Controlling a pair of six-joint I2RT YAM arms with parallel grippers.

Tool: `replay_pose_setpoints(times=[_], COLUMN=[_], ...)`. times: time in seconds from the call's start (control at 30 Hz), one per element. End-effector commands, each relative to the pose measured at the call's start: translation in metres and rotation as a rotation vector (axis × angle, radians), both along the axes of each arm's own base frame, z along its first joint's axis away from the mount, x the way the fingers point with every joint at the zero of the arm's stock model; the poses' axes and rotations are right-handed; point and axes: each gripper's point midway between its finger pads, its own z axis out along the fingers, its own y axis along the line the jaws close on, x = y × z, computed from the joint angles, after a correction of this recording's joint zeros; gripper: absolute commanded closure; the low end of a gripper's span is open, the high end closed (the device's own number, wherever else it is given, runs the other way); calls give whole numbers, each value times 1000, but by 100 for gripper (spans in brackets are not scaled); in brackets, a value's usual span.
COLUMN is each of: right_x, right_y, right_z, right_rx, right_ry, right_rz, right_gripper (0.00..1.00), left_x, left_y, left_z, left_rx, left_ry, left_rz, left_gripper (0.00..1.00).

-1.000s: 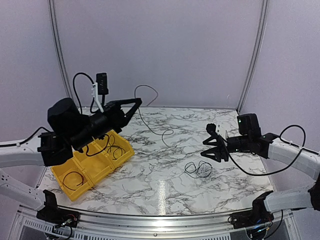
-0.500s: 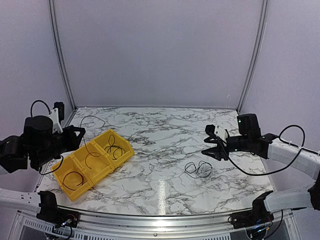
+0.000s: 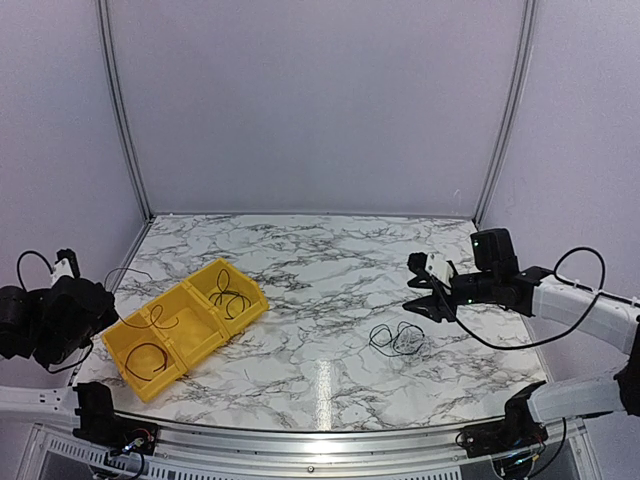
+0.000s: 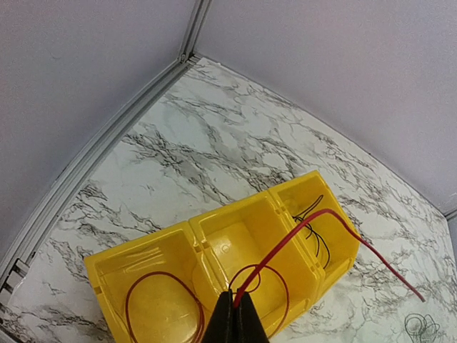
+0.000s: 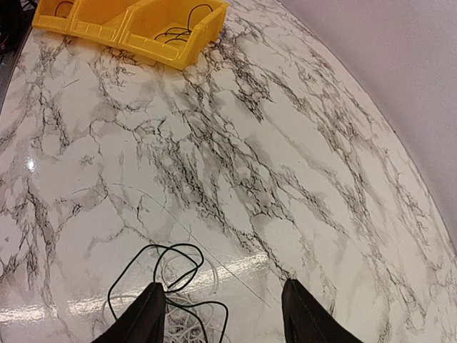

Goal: Untangle the cables

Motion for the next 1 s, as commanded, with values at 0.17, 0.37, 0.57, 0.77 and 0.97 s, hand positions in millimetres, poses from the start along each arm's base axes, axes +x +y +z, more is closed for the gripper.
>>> replay_pose_setpoints(times=[0.17, 0.37, 0.57, 0.77, 0.97], right_x=[3, 3, 3, 2, 0], right_y=[-2, -2, -2, -2, -2], right_z=[-6, -9, -11, -11, -11], right_rx=[-24, -35, -41, -43, -45], right_ry=[0, 7, 15, 16, 14], right_rz=[-5, -4, 0, 5, 7], right_gripper=[44, 45, 45, 45, 45], left_x=[-14, -18, -22, -20, -21], left_y=[60, 70, 73, 63, 46], left_z=[29, 42, 27, 5, -36], left_rx=[-14, 41, 21, 3, -32], left_ry=[-134, -132, -91, -54, 62], left_rz=[149, 133, 159, 161, 208], left_gripper=[100, 100, 100, 100, 100])
